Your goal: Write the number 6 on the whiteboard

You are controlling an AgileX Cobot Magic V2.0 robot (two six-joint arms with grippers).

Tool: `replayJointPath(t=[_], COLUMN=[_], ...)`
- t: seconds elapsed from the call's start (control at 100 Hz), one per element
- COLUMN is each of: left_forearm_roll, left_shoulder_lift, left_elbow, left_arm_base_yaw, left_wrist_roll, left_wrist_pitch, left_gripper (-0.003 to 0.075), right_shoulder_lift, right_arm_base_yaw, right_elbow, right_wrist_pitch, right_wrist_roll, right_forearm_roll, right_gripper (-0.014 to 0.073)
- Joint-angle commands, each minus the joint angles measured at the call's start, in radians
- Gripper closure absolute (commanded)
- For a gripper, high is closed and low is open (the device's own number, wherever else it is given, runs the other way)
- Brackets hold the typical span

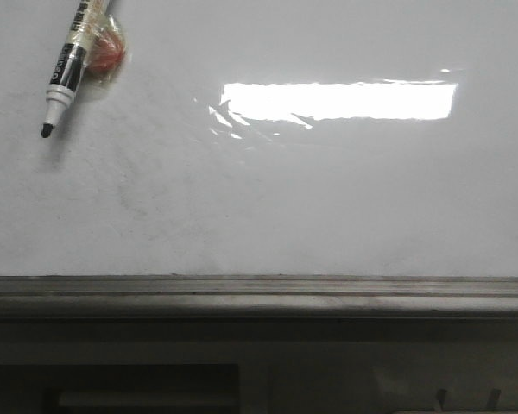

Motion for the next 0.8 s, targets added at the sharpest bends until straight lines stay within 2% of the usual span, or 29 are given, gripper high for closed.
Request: replayJointPath(t=[0.0, 0.79], left_forearm_roll=[0.0, 0.023], left_shoulder_lift=[-0.031, -0.031], left_elbow=[0.048, 0.048], left_arm_base_yaw=[-0.007, -0.007], left_wrist_roll=[-0.013, -0.011], left_wrist_pitch=[-0.079, -0.079], left_gripper=[0.074, 0.074], right_shoulder_lift=[-0.018, -0.018], right_arm_base_yaw=[-0.005, -0.005], right_elbow=[0.023, 0.023], right_wrist_pitch=[-0.084, -0.084], right_wrist_roll=[0.003, 0.003], right_forearm_roll=[0.0, 0.0], right_gripper=[0.0659, 0.0659])
